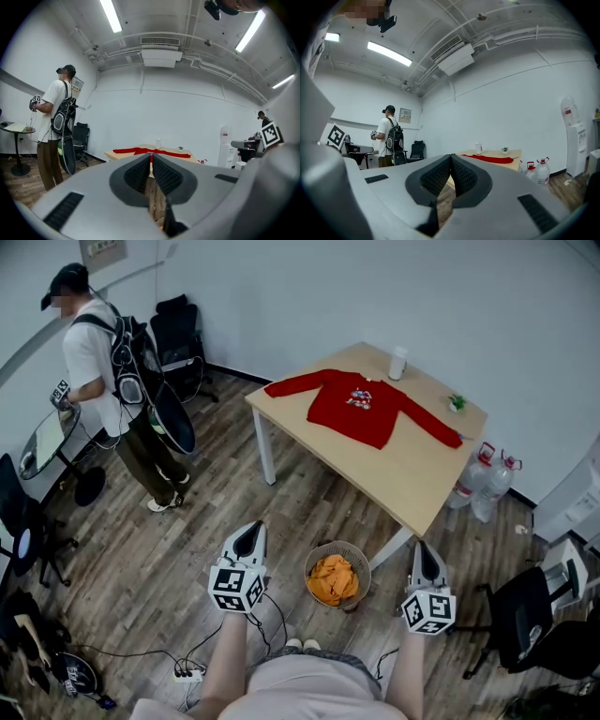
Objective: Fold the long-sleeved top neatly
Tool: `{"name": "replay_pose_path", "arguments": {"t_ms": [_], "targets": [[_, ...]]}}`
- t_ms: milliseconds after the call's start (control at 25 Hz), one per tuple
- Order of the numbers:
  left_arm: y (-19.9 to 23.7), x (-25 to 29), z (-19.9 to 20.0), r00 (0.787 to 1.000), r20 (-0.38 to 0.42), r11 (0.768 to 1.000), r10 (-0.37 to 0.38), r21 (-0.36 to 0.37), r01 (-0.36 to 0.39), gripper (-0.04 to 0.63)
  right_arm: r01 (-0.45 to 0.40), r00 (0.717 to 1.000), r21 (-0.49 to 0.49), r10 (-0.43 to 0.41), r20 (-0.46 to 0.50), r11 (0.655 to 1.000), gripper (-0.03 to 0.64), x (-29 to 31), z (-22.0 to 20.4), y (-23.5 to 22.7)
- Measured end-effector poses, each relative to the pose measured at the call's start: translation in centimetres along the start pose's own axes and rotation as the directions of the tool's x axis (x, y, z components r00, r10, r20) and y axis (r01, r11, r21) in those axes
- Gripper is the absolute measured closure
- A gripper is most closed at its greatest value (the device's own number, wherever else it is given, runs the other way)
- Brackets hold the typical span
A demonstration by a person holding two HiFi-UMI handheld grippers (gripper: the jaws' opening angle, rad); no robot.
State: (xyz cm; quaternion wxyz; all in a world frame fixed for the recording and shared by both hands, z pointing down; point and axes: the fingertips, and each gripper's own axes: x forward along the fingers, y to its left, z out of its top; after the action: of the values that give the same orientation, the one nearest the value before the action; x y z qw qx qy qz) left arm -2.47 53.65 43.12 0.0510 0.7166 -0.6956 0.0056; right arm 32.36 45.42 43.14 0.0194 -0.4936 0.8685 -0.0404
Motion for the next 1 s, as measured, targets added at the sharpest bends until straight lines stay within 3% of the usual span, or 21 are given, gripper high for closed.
{"name": "replay_pose_path", "arguments": {"t_ms": [40,120,280,520,1000], "targets": [[-0.1,0.0,0.1,1.0,0.004,1.0,-0.012,-0.003,0.012,0.589,-0.005,1.0,0.004,0.005,0.004,1.0,0.607,0.0,0.1,0.1],[-0.3,-0.2,0.5,0.999,0.017,0.999,-0.033,-0.012,0.033,0.513,-0.027,0.999,0.018,0.026,0.022,0.999,0.586,0.1,0.5,0.4],[-0.5,-0.5,0.9,0.998,0.031,0.998,-0.058,-0.023,0.059,0.364,-0.068,0.996,0.066,0.064,0.059,0.995,0.377,0.3,1.1,0.6],[0.2,-1.5,0.4,0.998,0.054,0.999,-0.03,-0.041,0.032,0.207,-0.089,0.994,0.123,0.08,0.075,0.988,0.157,0.5,0.5,0.4],[1.7,-2.9,-0.6,0.996,0.045,0.997,0.079,-0.03,-0.078,0.176,-0.127,0.992,0.138,0.124,0.037,0.982,0.137,2.0,-1.5,0.1]]}}
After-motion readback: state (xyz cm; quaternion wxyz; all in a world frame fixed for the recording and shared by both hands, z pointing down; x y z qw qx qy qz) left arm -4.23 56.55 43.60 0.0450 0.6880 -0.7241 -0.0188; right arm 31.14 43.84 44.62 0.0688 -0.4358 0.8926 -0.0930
